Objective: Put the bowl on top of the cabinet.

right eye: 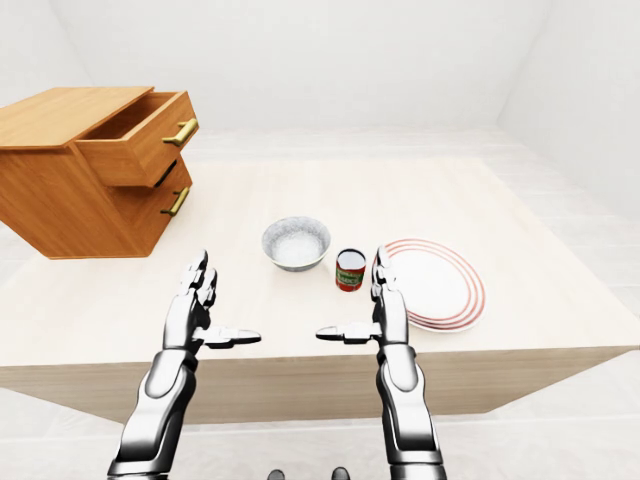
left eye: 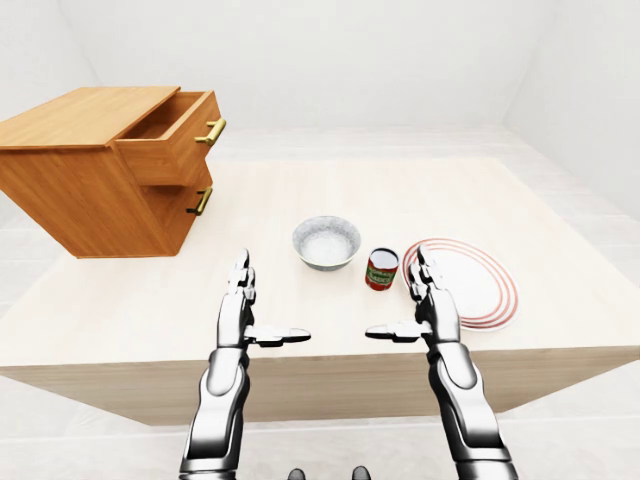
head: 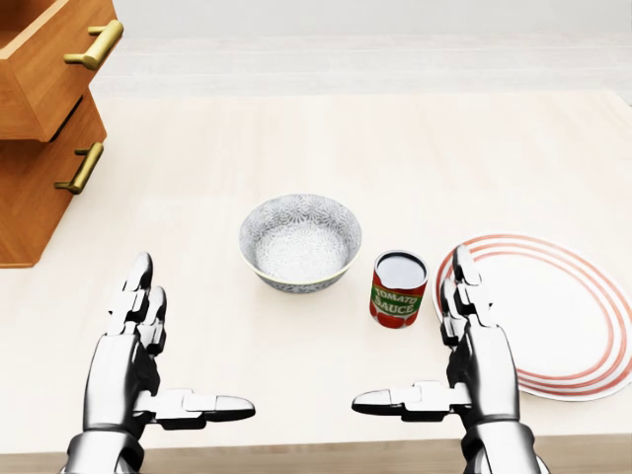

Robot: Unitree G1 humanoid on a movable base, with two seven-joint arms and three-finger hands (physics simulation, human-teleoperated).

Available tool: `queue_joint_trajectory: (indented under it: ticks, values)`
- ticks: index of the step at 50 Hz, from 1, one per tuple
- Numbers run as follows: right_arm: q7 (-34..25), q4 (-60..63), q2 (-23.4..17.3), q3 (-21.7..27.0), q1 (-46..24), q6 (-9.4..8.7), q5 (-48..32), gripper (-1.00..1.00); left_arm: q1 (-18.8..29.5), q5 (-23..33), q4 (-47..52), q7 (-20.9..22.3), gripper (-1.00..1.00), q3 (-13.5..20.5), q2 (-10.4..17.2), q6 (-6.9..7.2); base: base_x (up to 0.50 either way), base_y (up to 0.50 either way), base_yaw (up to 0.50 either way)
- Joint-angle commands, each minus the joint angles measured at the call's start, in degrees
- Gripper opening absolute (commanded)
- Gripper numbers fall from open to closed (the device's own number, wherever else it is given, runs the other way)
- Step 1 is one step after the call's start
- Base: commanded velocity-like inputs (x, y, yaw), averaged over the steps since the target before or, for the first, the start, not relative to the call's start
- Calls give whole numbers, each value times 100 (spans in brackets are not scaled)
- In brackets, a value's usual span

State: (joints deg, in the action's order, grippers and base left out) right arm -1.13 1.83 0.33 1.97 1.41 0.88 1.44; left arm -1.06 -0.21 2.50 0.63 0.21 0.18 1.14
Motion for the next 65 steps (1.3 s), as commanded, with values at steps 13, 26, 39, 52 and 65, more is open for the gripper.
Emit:
queue_joint_trajectory:
  ticks: [13, 26, 39, 52, 65]
  values:
    - [-74, 1674, -66, -611, 989, -272, -517, 100, -406, -388, 1502, 383, 100, 434, 125, 386, 0, 18, 0]
    - [-82, 1492, -52, -530, 787, -303, -477, 100, -802, -375, 1841, 466, 100, 499, 74, 386, 0, 50, 0]
    - [-107, 1598, -54, -546, 900, -300, -495, 100, -752, -459, 1948, 543, 100, 642, 87, 386, 0, 50, 0]
    - [-33, 1677, -54, -569, 980, -232, -568, 100, -630, -551, 1934, 572, 100, 759, 97, 386, 0, 50, 0]
    - [-21, 1842, -58, -598, 1127, -366, -561, 100, -662, -465, 1995, 509, 100, 832, 97, 386, 0, 50, 0]
